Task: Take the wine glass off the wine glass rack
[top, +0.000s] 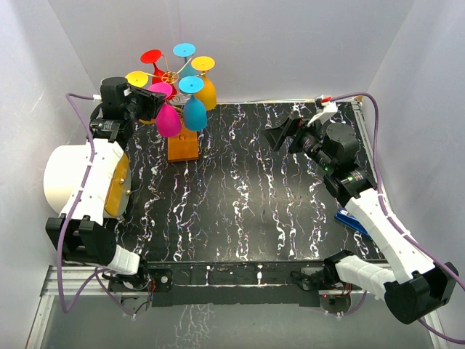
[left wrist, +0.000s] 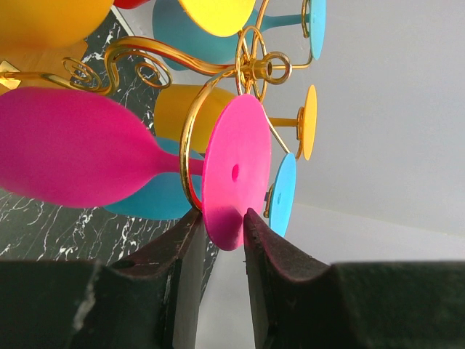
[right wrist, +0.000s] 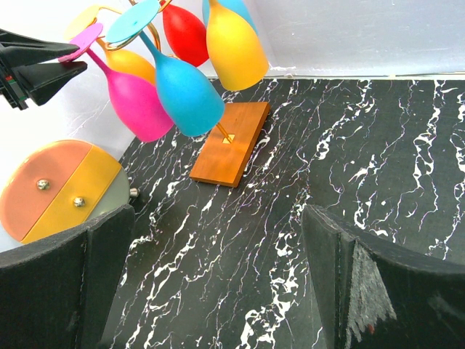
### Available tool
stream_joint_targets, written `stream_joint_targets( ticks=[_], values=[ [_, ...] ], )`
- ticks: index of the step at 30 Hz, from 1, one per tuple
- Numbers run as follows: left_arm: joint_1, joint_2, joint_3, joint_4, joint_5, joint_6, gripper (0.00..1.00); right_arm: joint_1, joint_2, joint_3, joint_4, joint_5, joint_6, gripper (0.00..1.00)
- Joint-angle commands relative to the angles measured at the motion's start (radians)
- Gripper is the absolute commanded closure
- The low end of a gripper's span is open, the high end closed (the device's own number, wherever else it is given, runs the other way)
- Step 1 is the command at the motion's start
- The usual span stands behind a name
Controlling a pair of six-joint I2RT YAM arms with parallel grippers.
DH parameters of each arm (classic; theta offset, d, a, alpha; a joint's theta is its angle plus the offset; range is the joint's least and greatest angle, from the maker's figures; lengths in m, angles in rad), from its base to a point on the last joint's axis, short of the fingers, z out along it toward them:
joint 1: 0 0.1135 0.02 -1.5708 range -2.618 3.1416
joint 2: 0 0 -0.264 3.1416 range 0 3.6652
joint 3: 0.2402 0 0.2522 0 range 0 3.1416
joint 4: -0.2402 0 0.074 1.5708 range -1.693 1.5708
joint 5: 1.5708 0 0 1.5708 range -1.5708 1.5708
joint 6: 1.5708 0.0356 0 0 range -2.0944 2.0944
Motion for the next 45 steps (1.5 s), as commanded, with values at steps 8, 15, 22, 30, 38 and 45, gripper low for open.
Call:
stream_joint_targets(
  ticks=[8,15,22,30,38,45],
  values=[
    [0.001,-0.074,0.017,0.021,-0.009,-0.014,0.77,-0.001,-0.023,0.006,0.060,-0.005,0.001,0.02],
    [0.001,-0.080,0.017,0.020,-0.021,-0.012,0.81,0.000,-0.028,0.004,0.062,-0.004,0.000,0.02],
    [0.001,-0.075,0.011,0.020,-0.026,-0.011,0.88,-0.001,-0.026,0.006,0.062,-0.004,0.000,0.02],
    [0.002,-0.087,0.019,0.006,-0.037,-0.007,0.98,-0.001,-0.022,0.011,0.061,-0.004,-0.001,0.02],
    [0.002,-0.088,0.046,-0.021,-0.054,-0.013,1.00,-0.001,-0.018,0.013,0.062,-0.005,-0.002,0.02],
    [0.013,-0.088,0.059,-0.033,-0.035,-0.032,1.00,-0.001,-0.023,0.011,0.060,-0.001,-0.005,0.02]
  ],
)
